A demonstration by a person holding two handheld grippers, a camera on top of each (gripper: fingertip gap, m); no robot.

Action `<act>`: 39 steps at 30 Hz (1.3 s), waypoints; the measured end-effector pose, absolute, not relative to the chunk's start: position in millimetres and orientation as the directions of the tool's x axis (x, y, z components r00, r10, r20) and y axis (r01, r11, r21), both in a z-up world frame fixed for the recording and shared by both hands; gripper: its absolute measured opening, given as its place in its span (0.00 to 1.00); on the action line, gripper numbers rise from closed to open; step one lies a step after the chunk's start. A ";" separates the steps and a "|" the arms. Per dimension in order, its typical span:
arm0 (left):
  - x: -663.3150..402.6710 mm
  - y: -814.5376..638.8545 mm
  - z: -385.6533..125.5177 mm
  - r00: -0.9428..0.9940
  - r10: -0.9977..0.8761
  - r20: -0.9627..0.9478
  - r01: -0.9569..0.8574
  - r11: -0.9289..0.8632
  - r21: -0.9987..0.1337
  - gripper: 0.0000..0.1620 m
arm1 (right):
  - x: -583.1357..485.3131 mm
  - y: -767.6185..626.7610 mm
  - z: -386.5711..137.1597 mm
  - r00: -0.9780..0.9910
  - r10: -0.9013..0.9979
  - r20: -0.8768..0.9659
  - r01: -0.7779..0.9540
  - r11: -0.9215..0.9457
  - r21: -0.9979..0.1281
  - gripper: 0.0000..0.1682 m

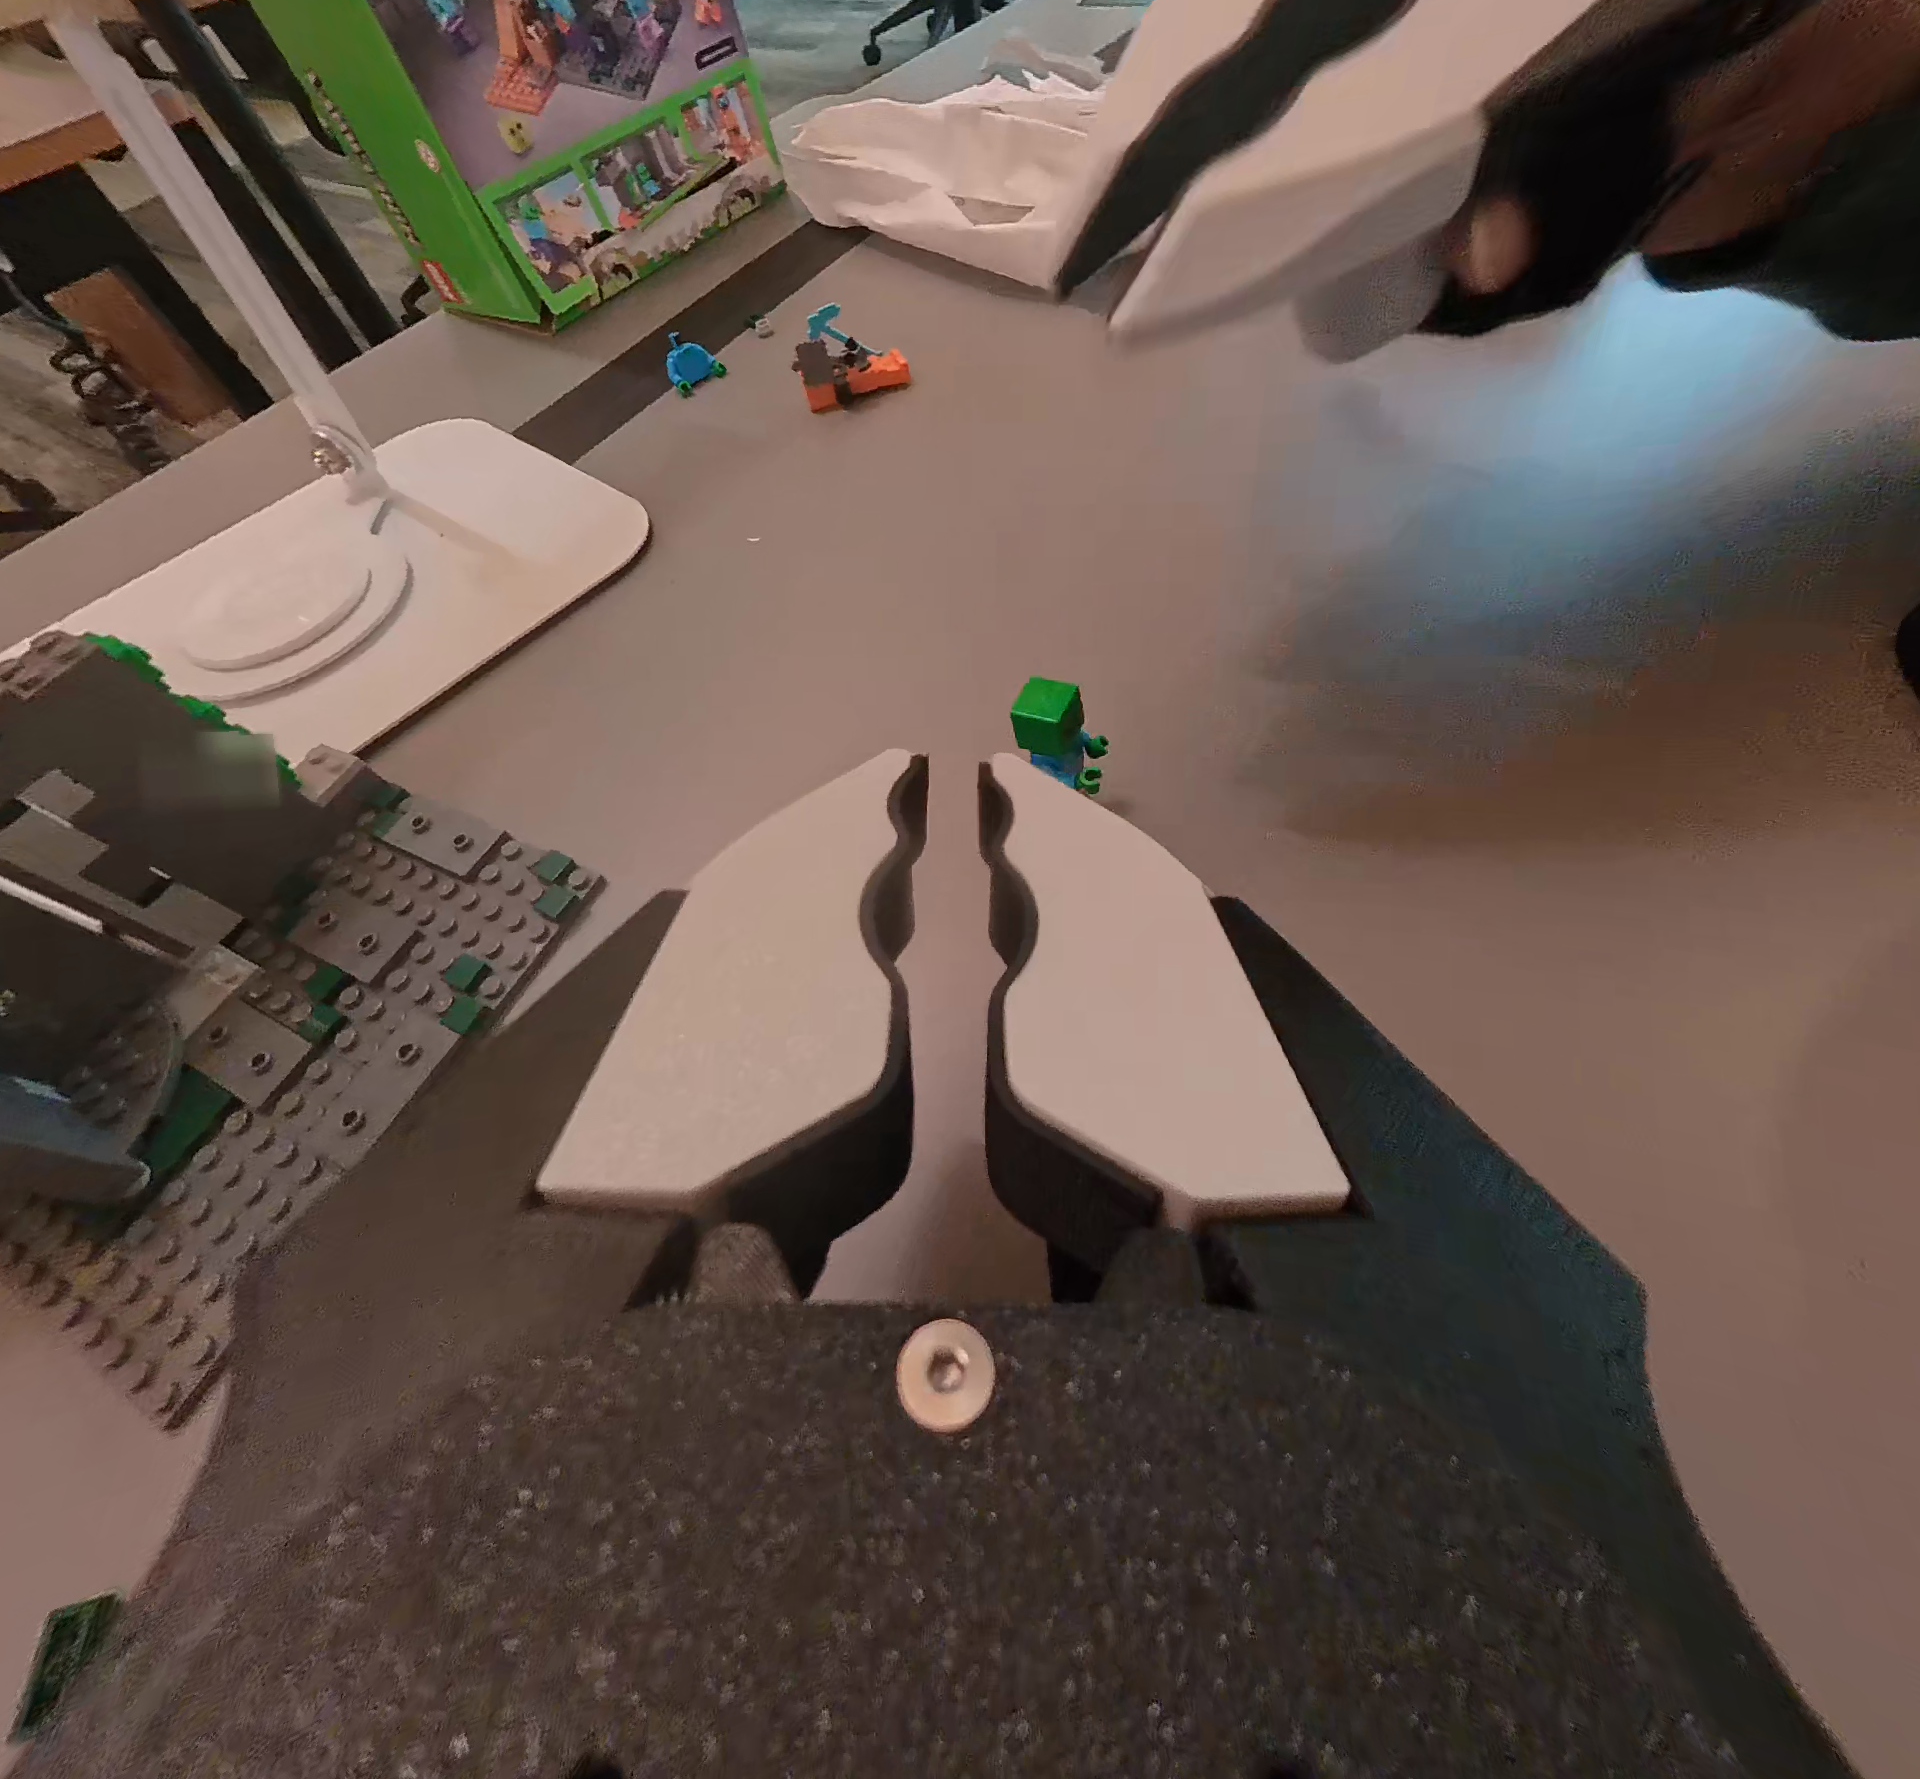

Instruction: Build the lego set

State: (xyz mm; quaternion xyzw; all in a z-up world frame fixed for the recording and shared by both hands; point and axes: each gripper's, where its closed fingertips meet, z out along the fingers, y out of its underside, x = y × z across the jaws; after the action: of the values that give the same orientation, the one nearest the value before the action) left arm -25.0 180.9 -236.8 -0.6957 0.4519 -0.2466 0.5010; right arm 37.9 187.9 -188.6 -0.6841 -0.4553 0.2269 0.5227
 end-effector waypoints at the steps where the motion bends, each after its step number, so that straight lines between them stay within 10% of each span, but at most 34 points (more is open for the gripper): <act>1: -25.2 181.9 -236.4 0.480 -0.871 -0.110 -0.378 -0.092 -0.921 0.04 | 42.1 186.4 -180.6 0.524 0.835 0.168 0.367 -0.043 -0.929 0.00; 18: -167.6 212.1 -188.3 0.694 -0.692 -0.199 -0.504 -0.271 -0.820 0.00 | 26.4 142.2 -177.4 0.611 0.791 0.028 0.210 -0.128 -0.969 0.00; 25: -248.4 194.2 -239.7 0.591 -0.786 -0.184 -0.768 -0.477 -0.428 0.09 | 26.4 138.4 -189.4 0.582 0.813 -0.033 0.190 -0.175 -0.966 0.00; 39: -246.1 195.6 -279.2 0.320 -0.945 -0.062 -0.941 -0.325 0.097 0.07 | 26.6 135.1 -198.0 0.560 0.828 -0.034 0.209 -0.180 -0.961 0.00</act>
State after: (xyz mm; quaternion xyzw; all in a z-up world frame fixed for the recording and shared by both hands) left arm -246.1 195.6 -279.2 -0.8121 0.5806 0.0536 -0.0212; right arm 26.6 135.1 -198.0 -0.7096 -0.3653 0.2943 0.5257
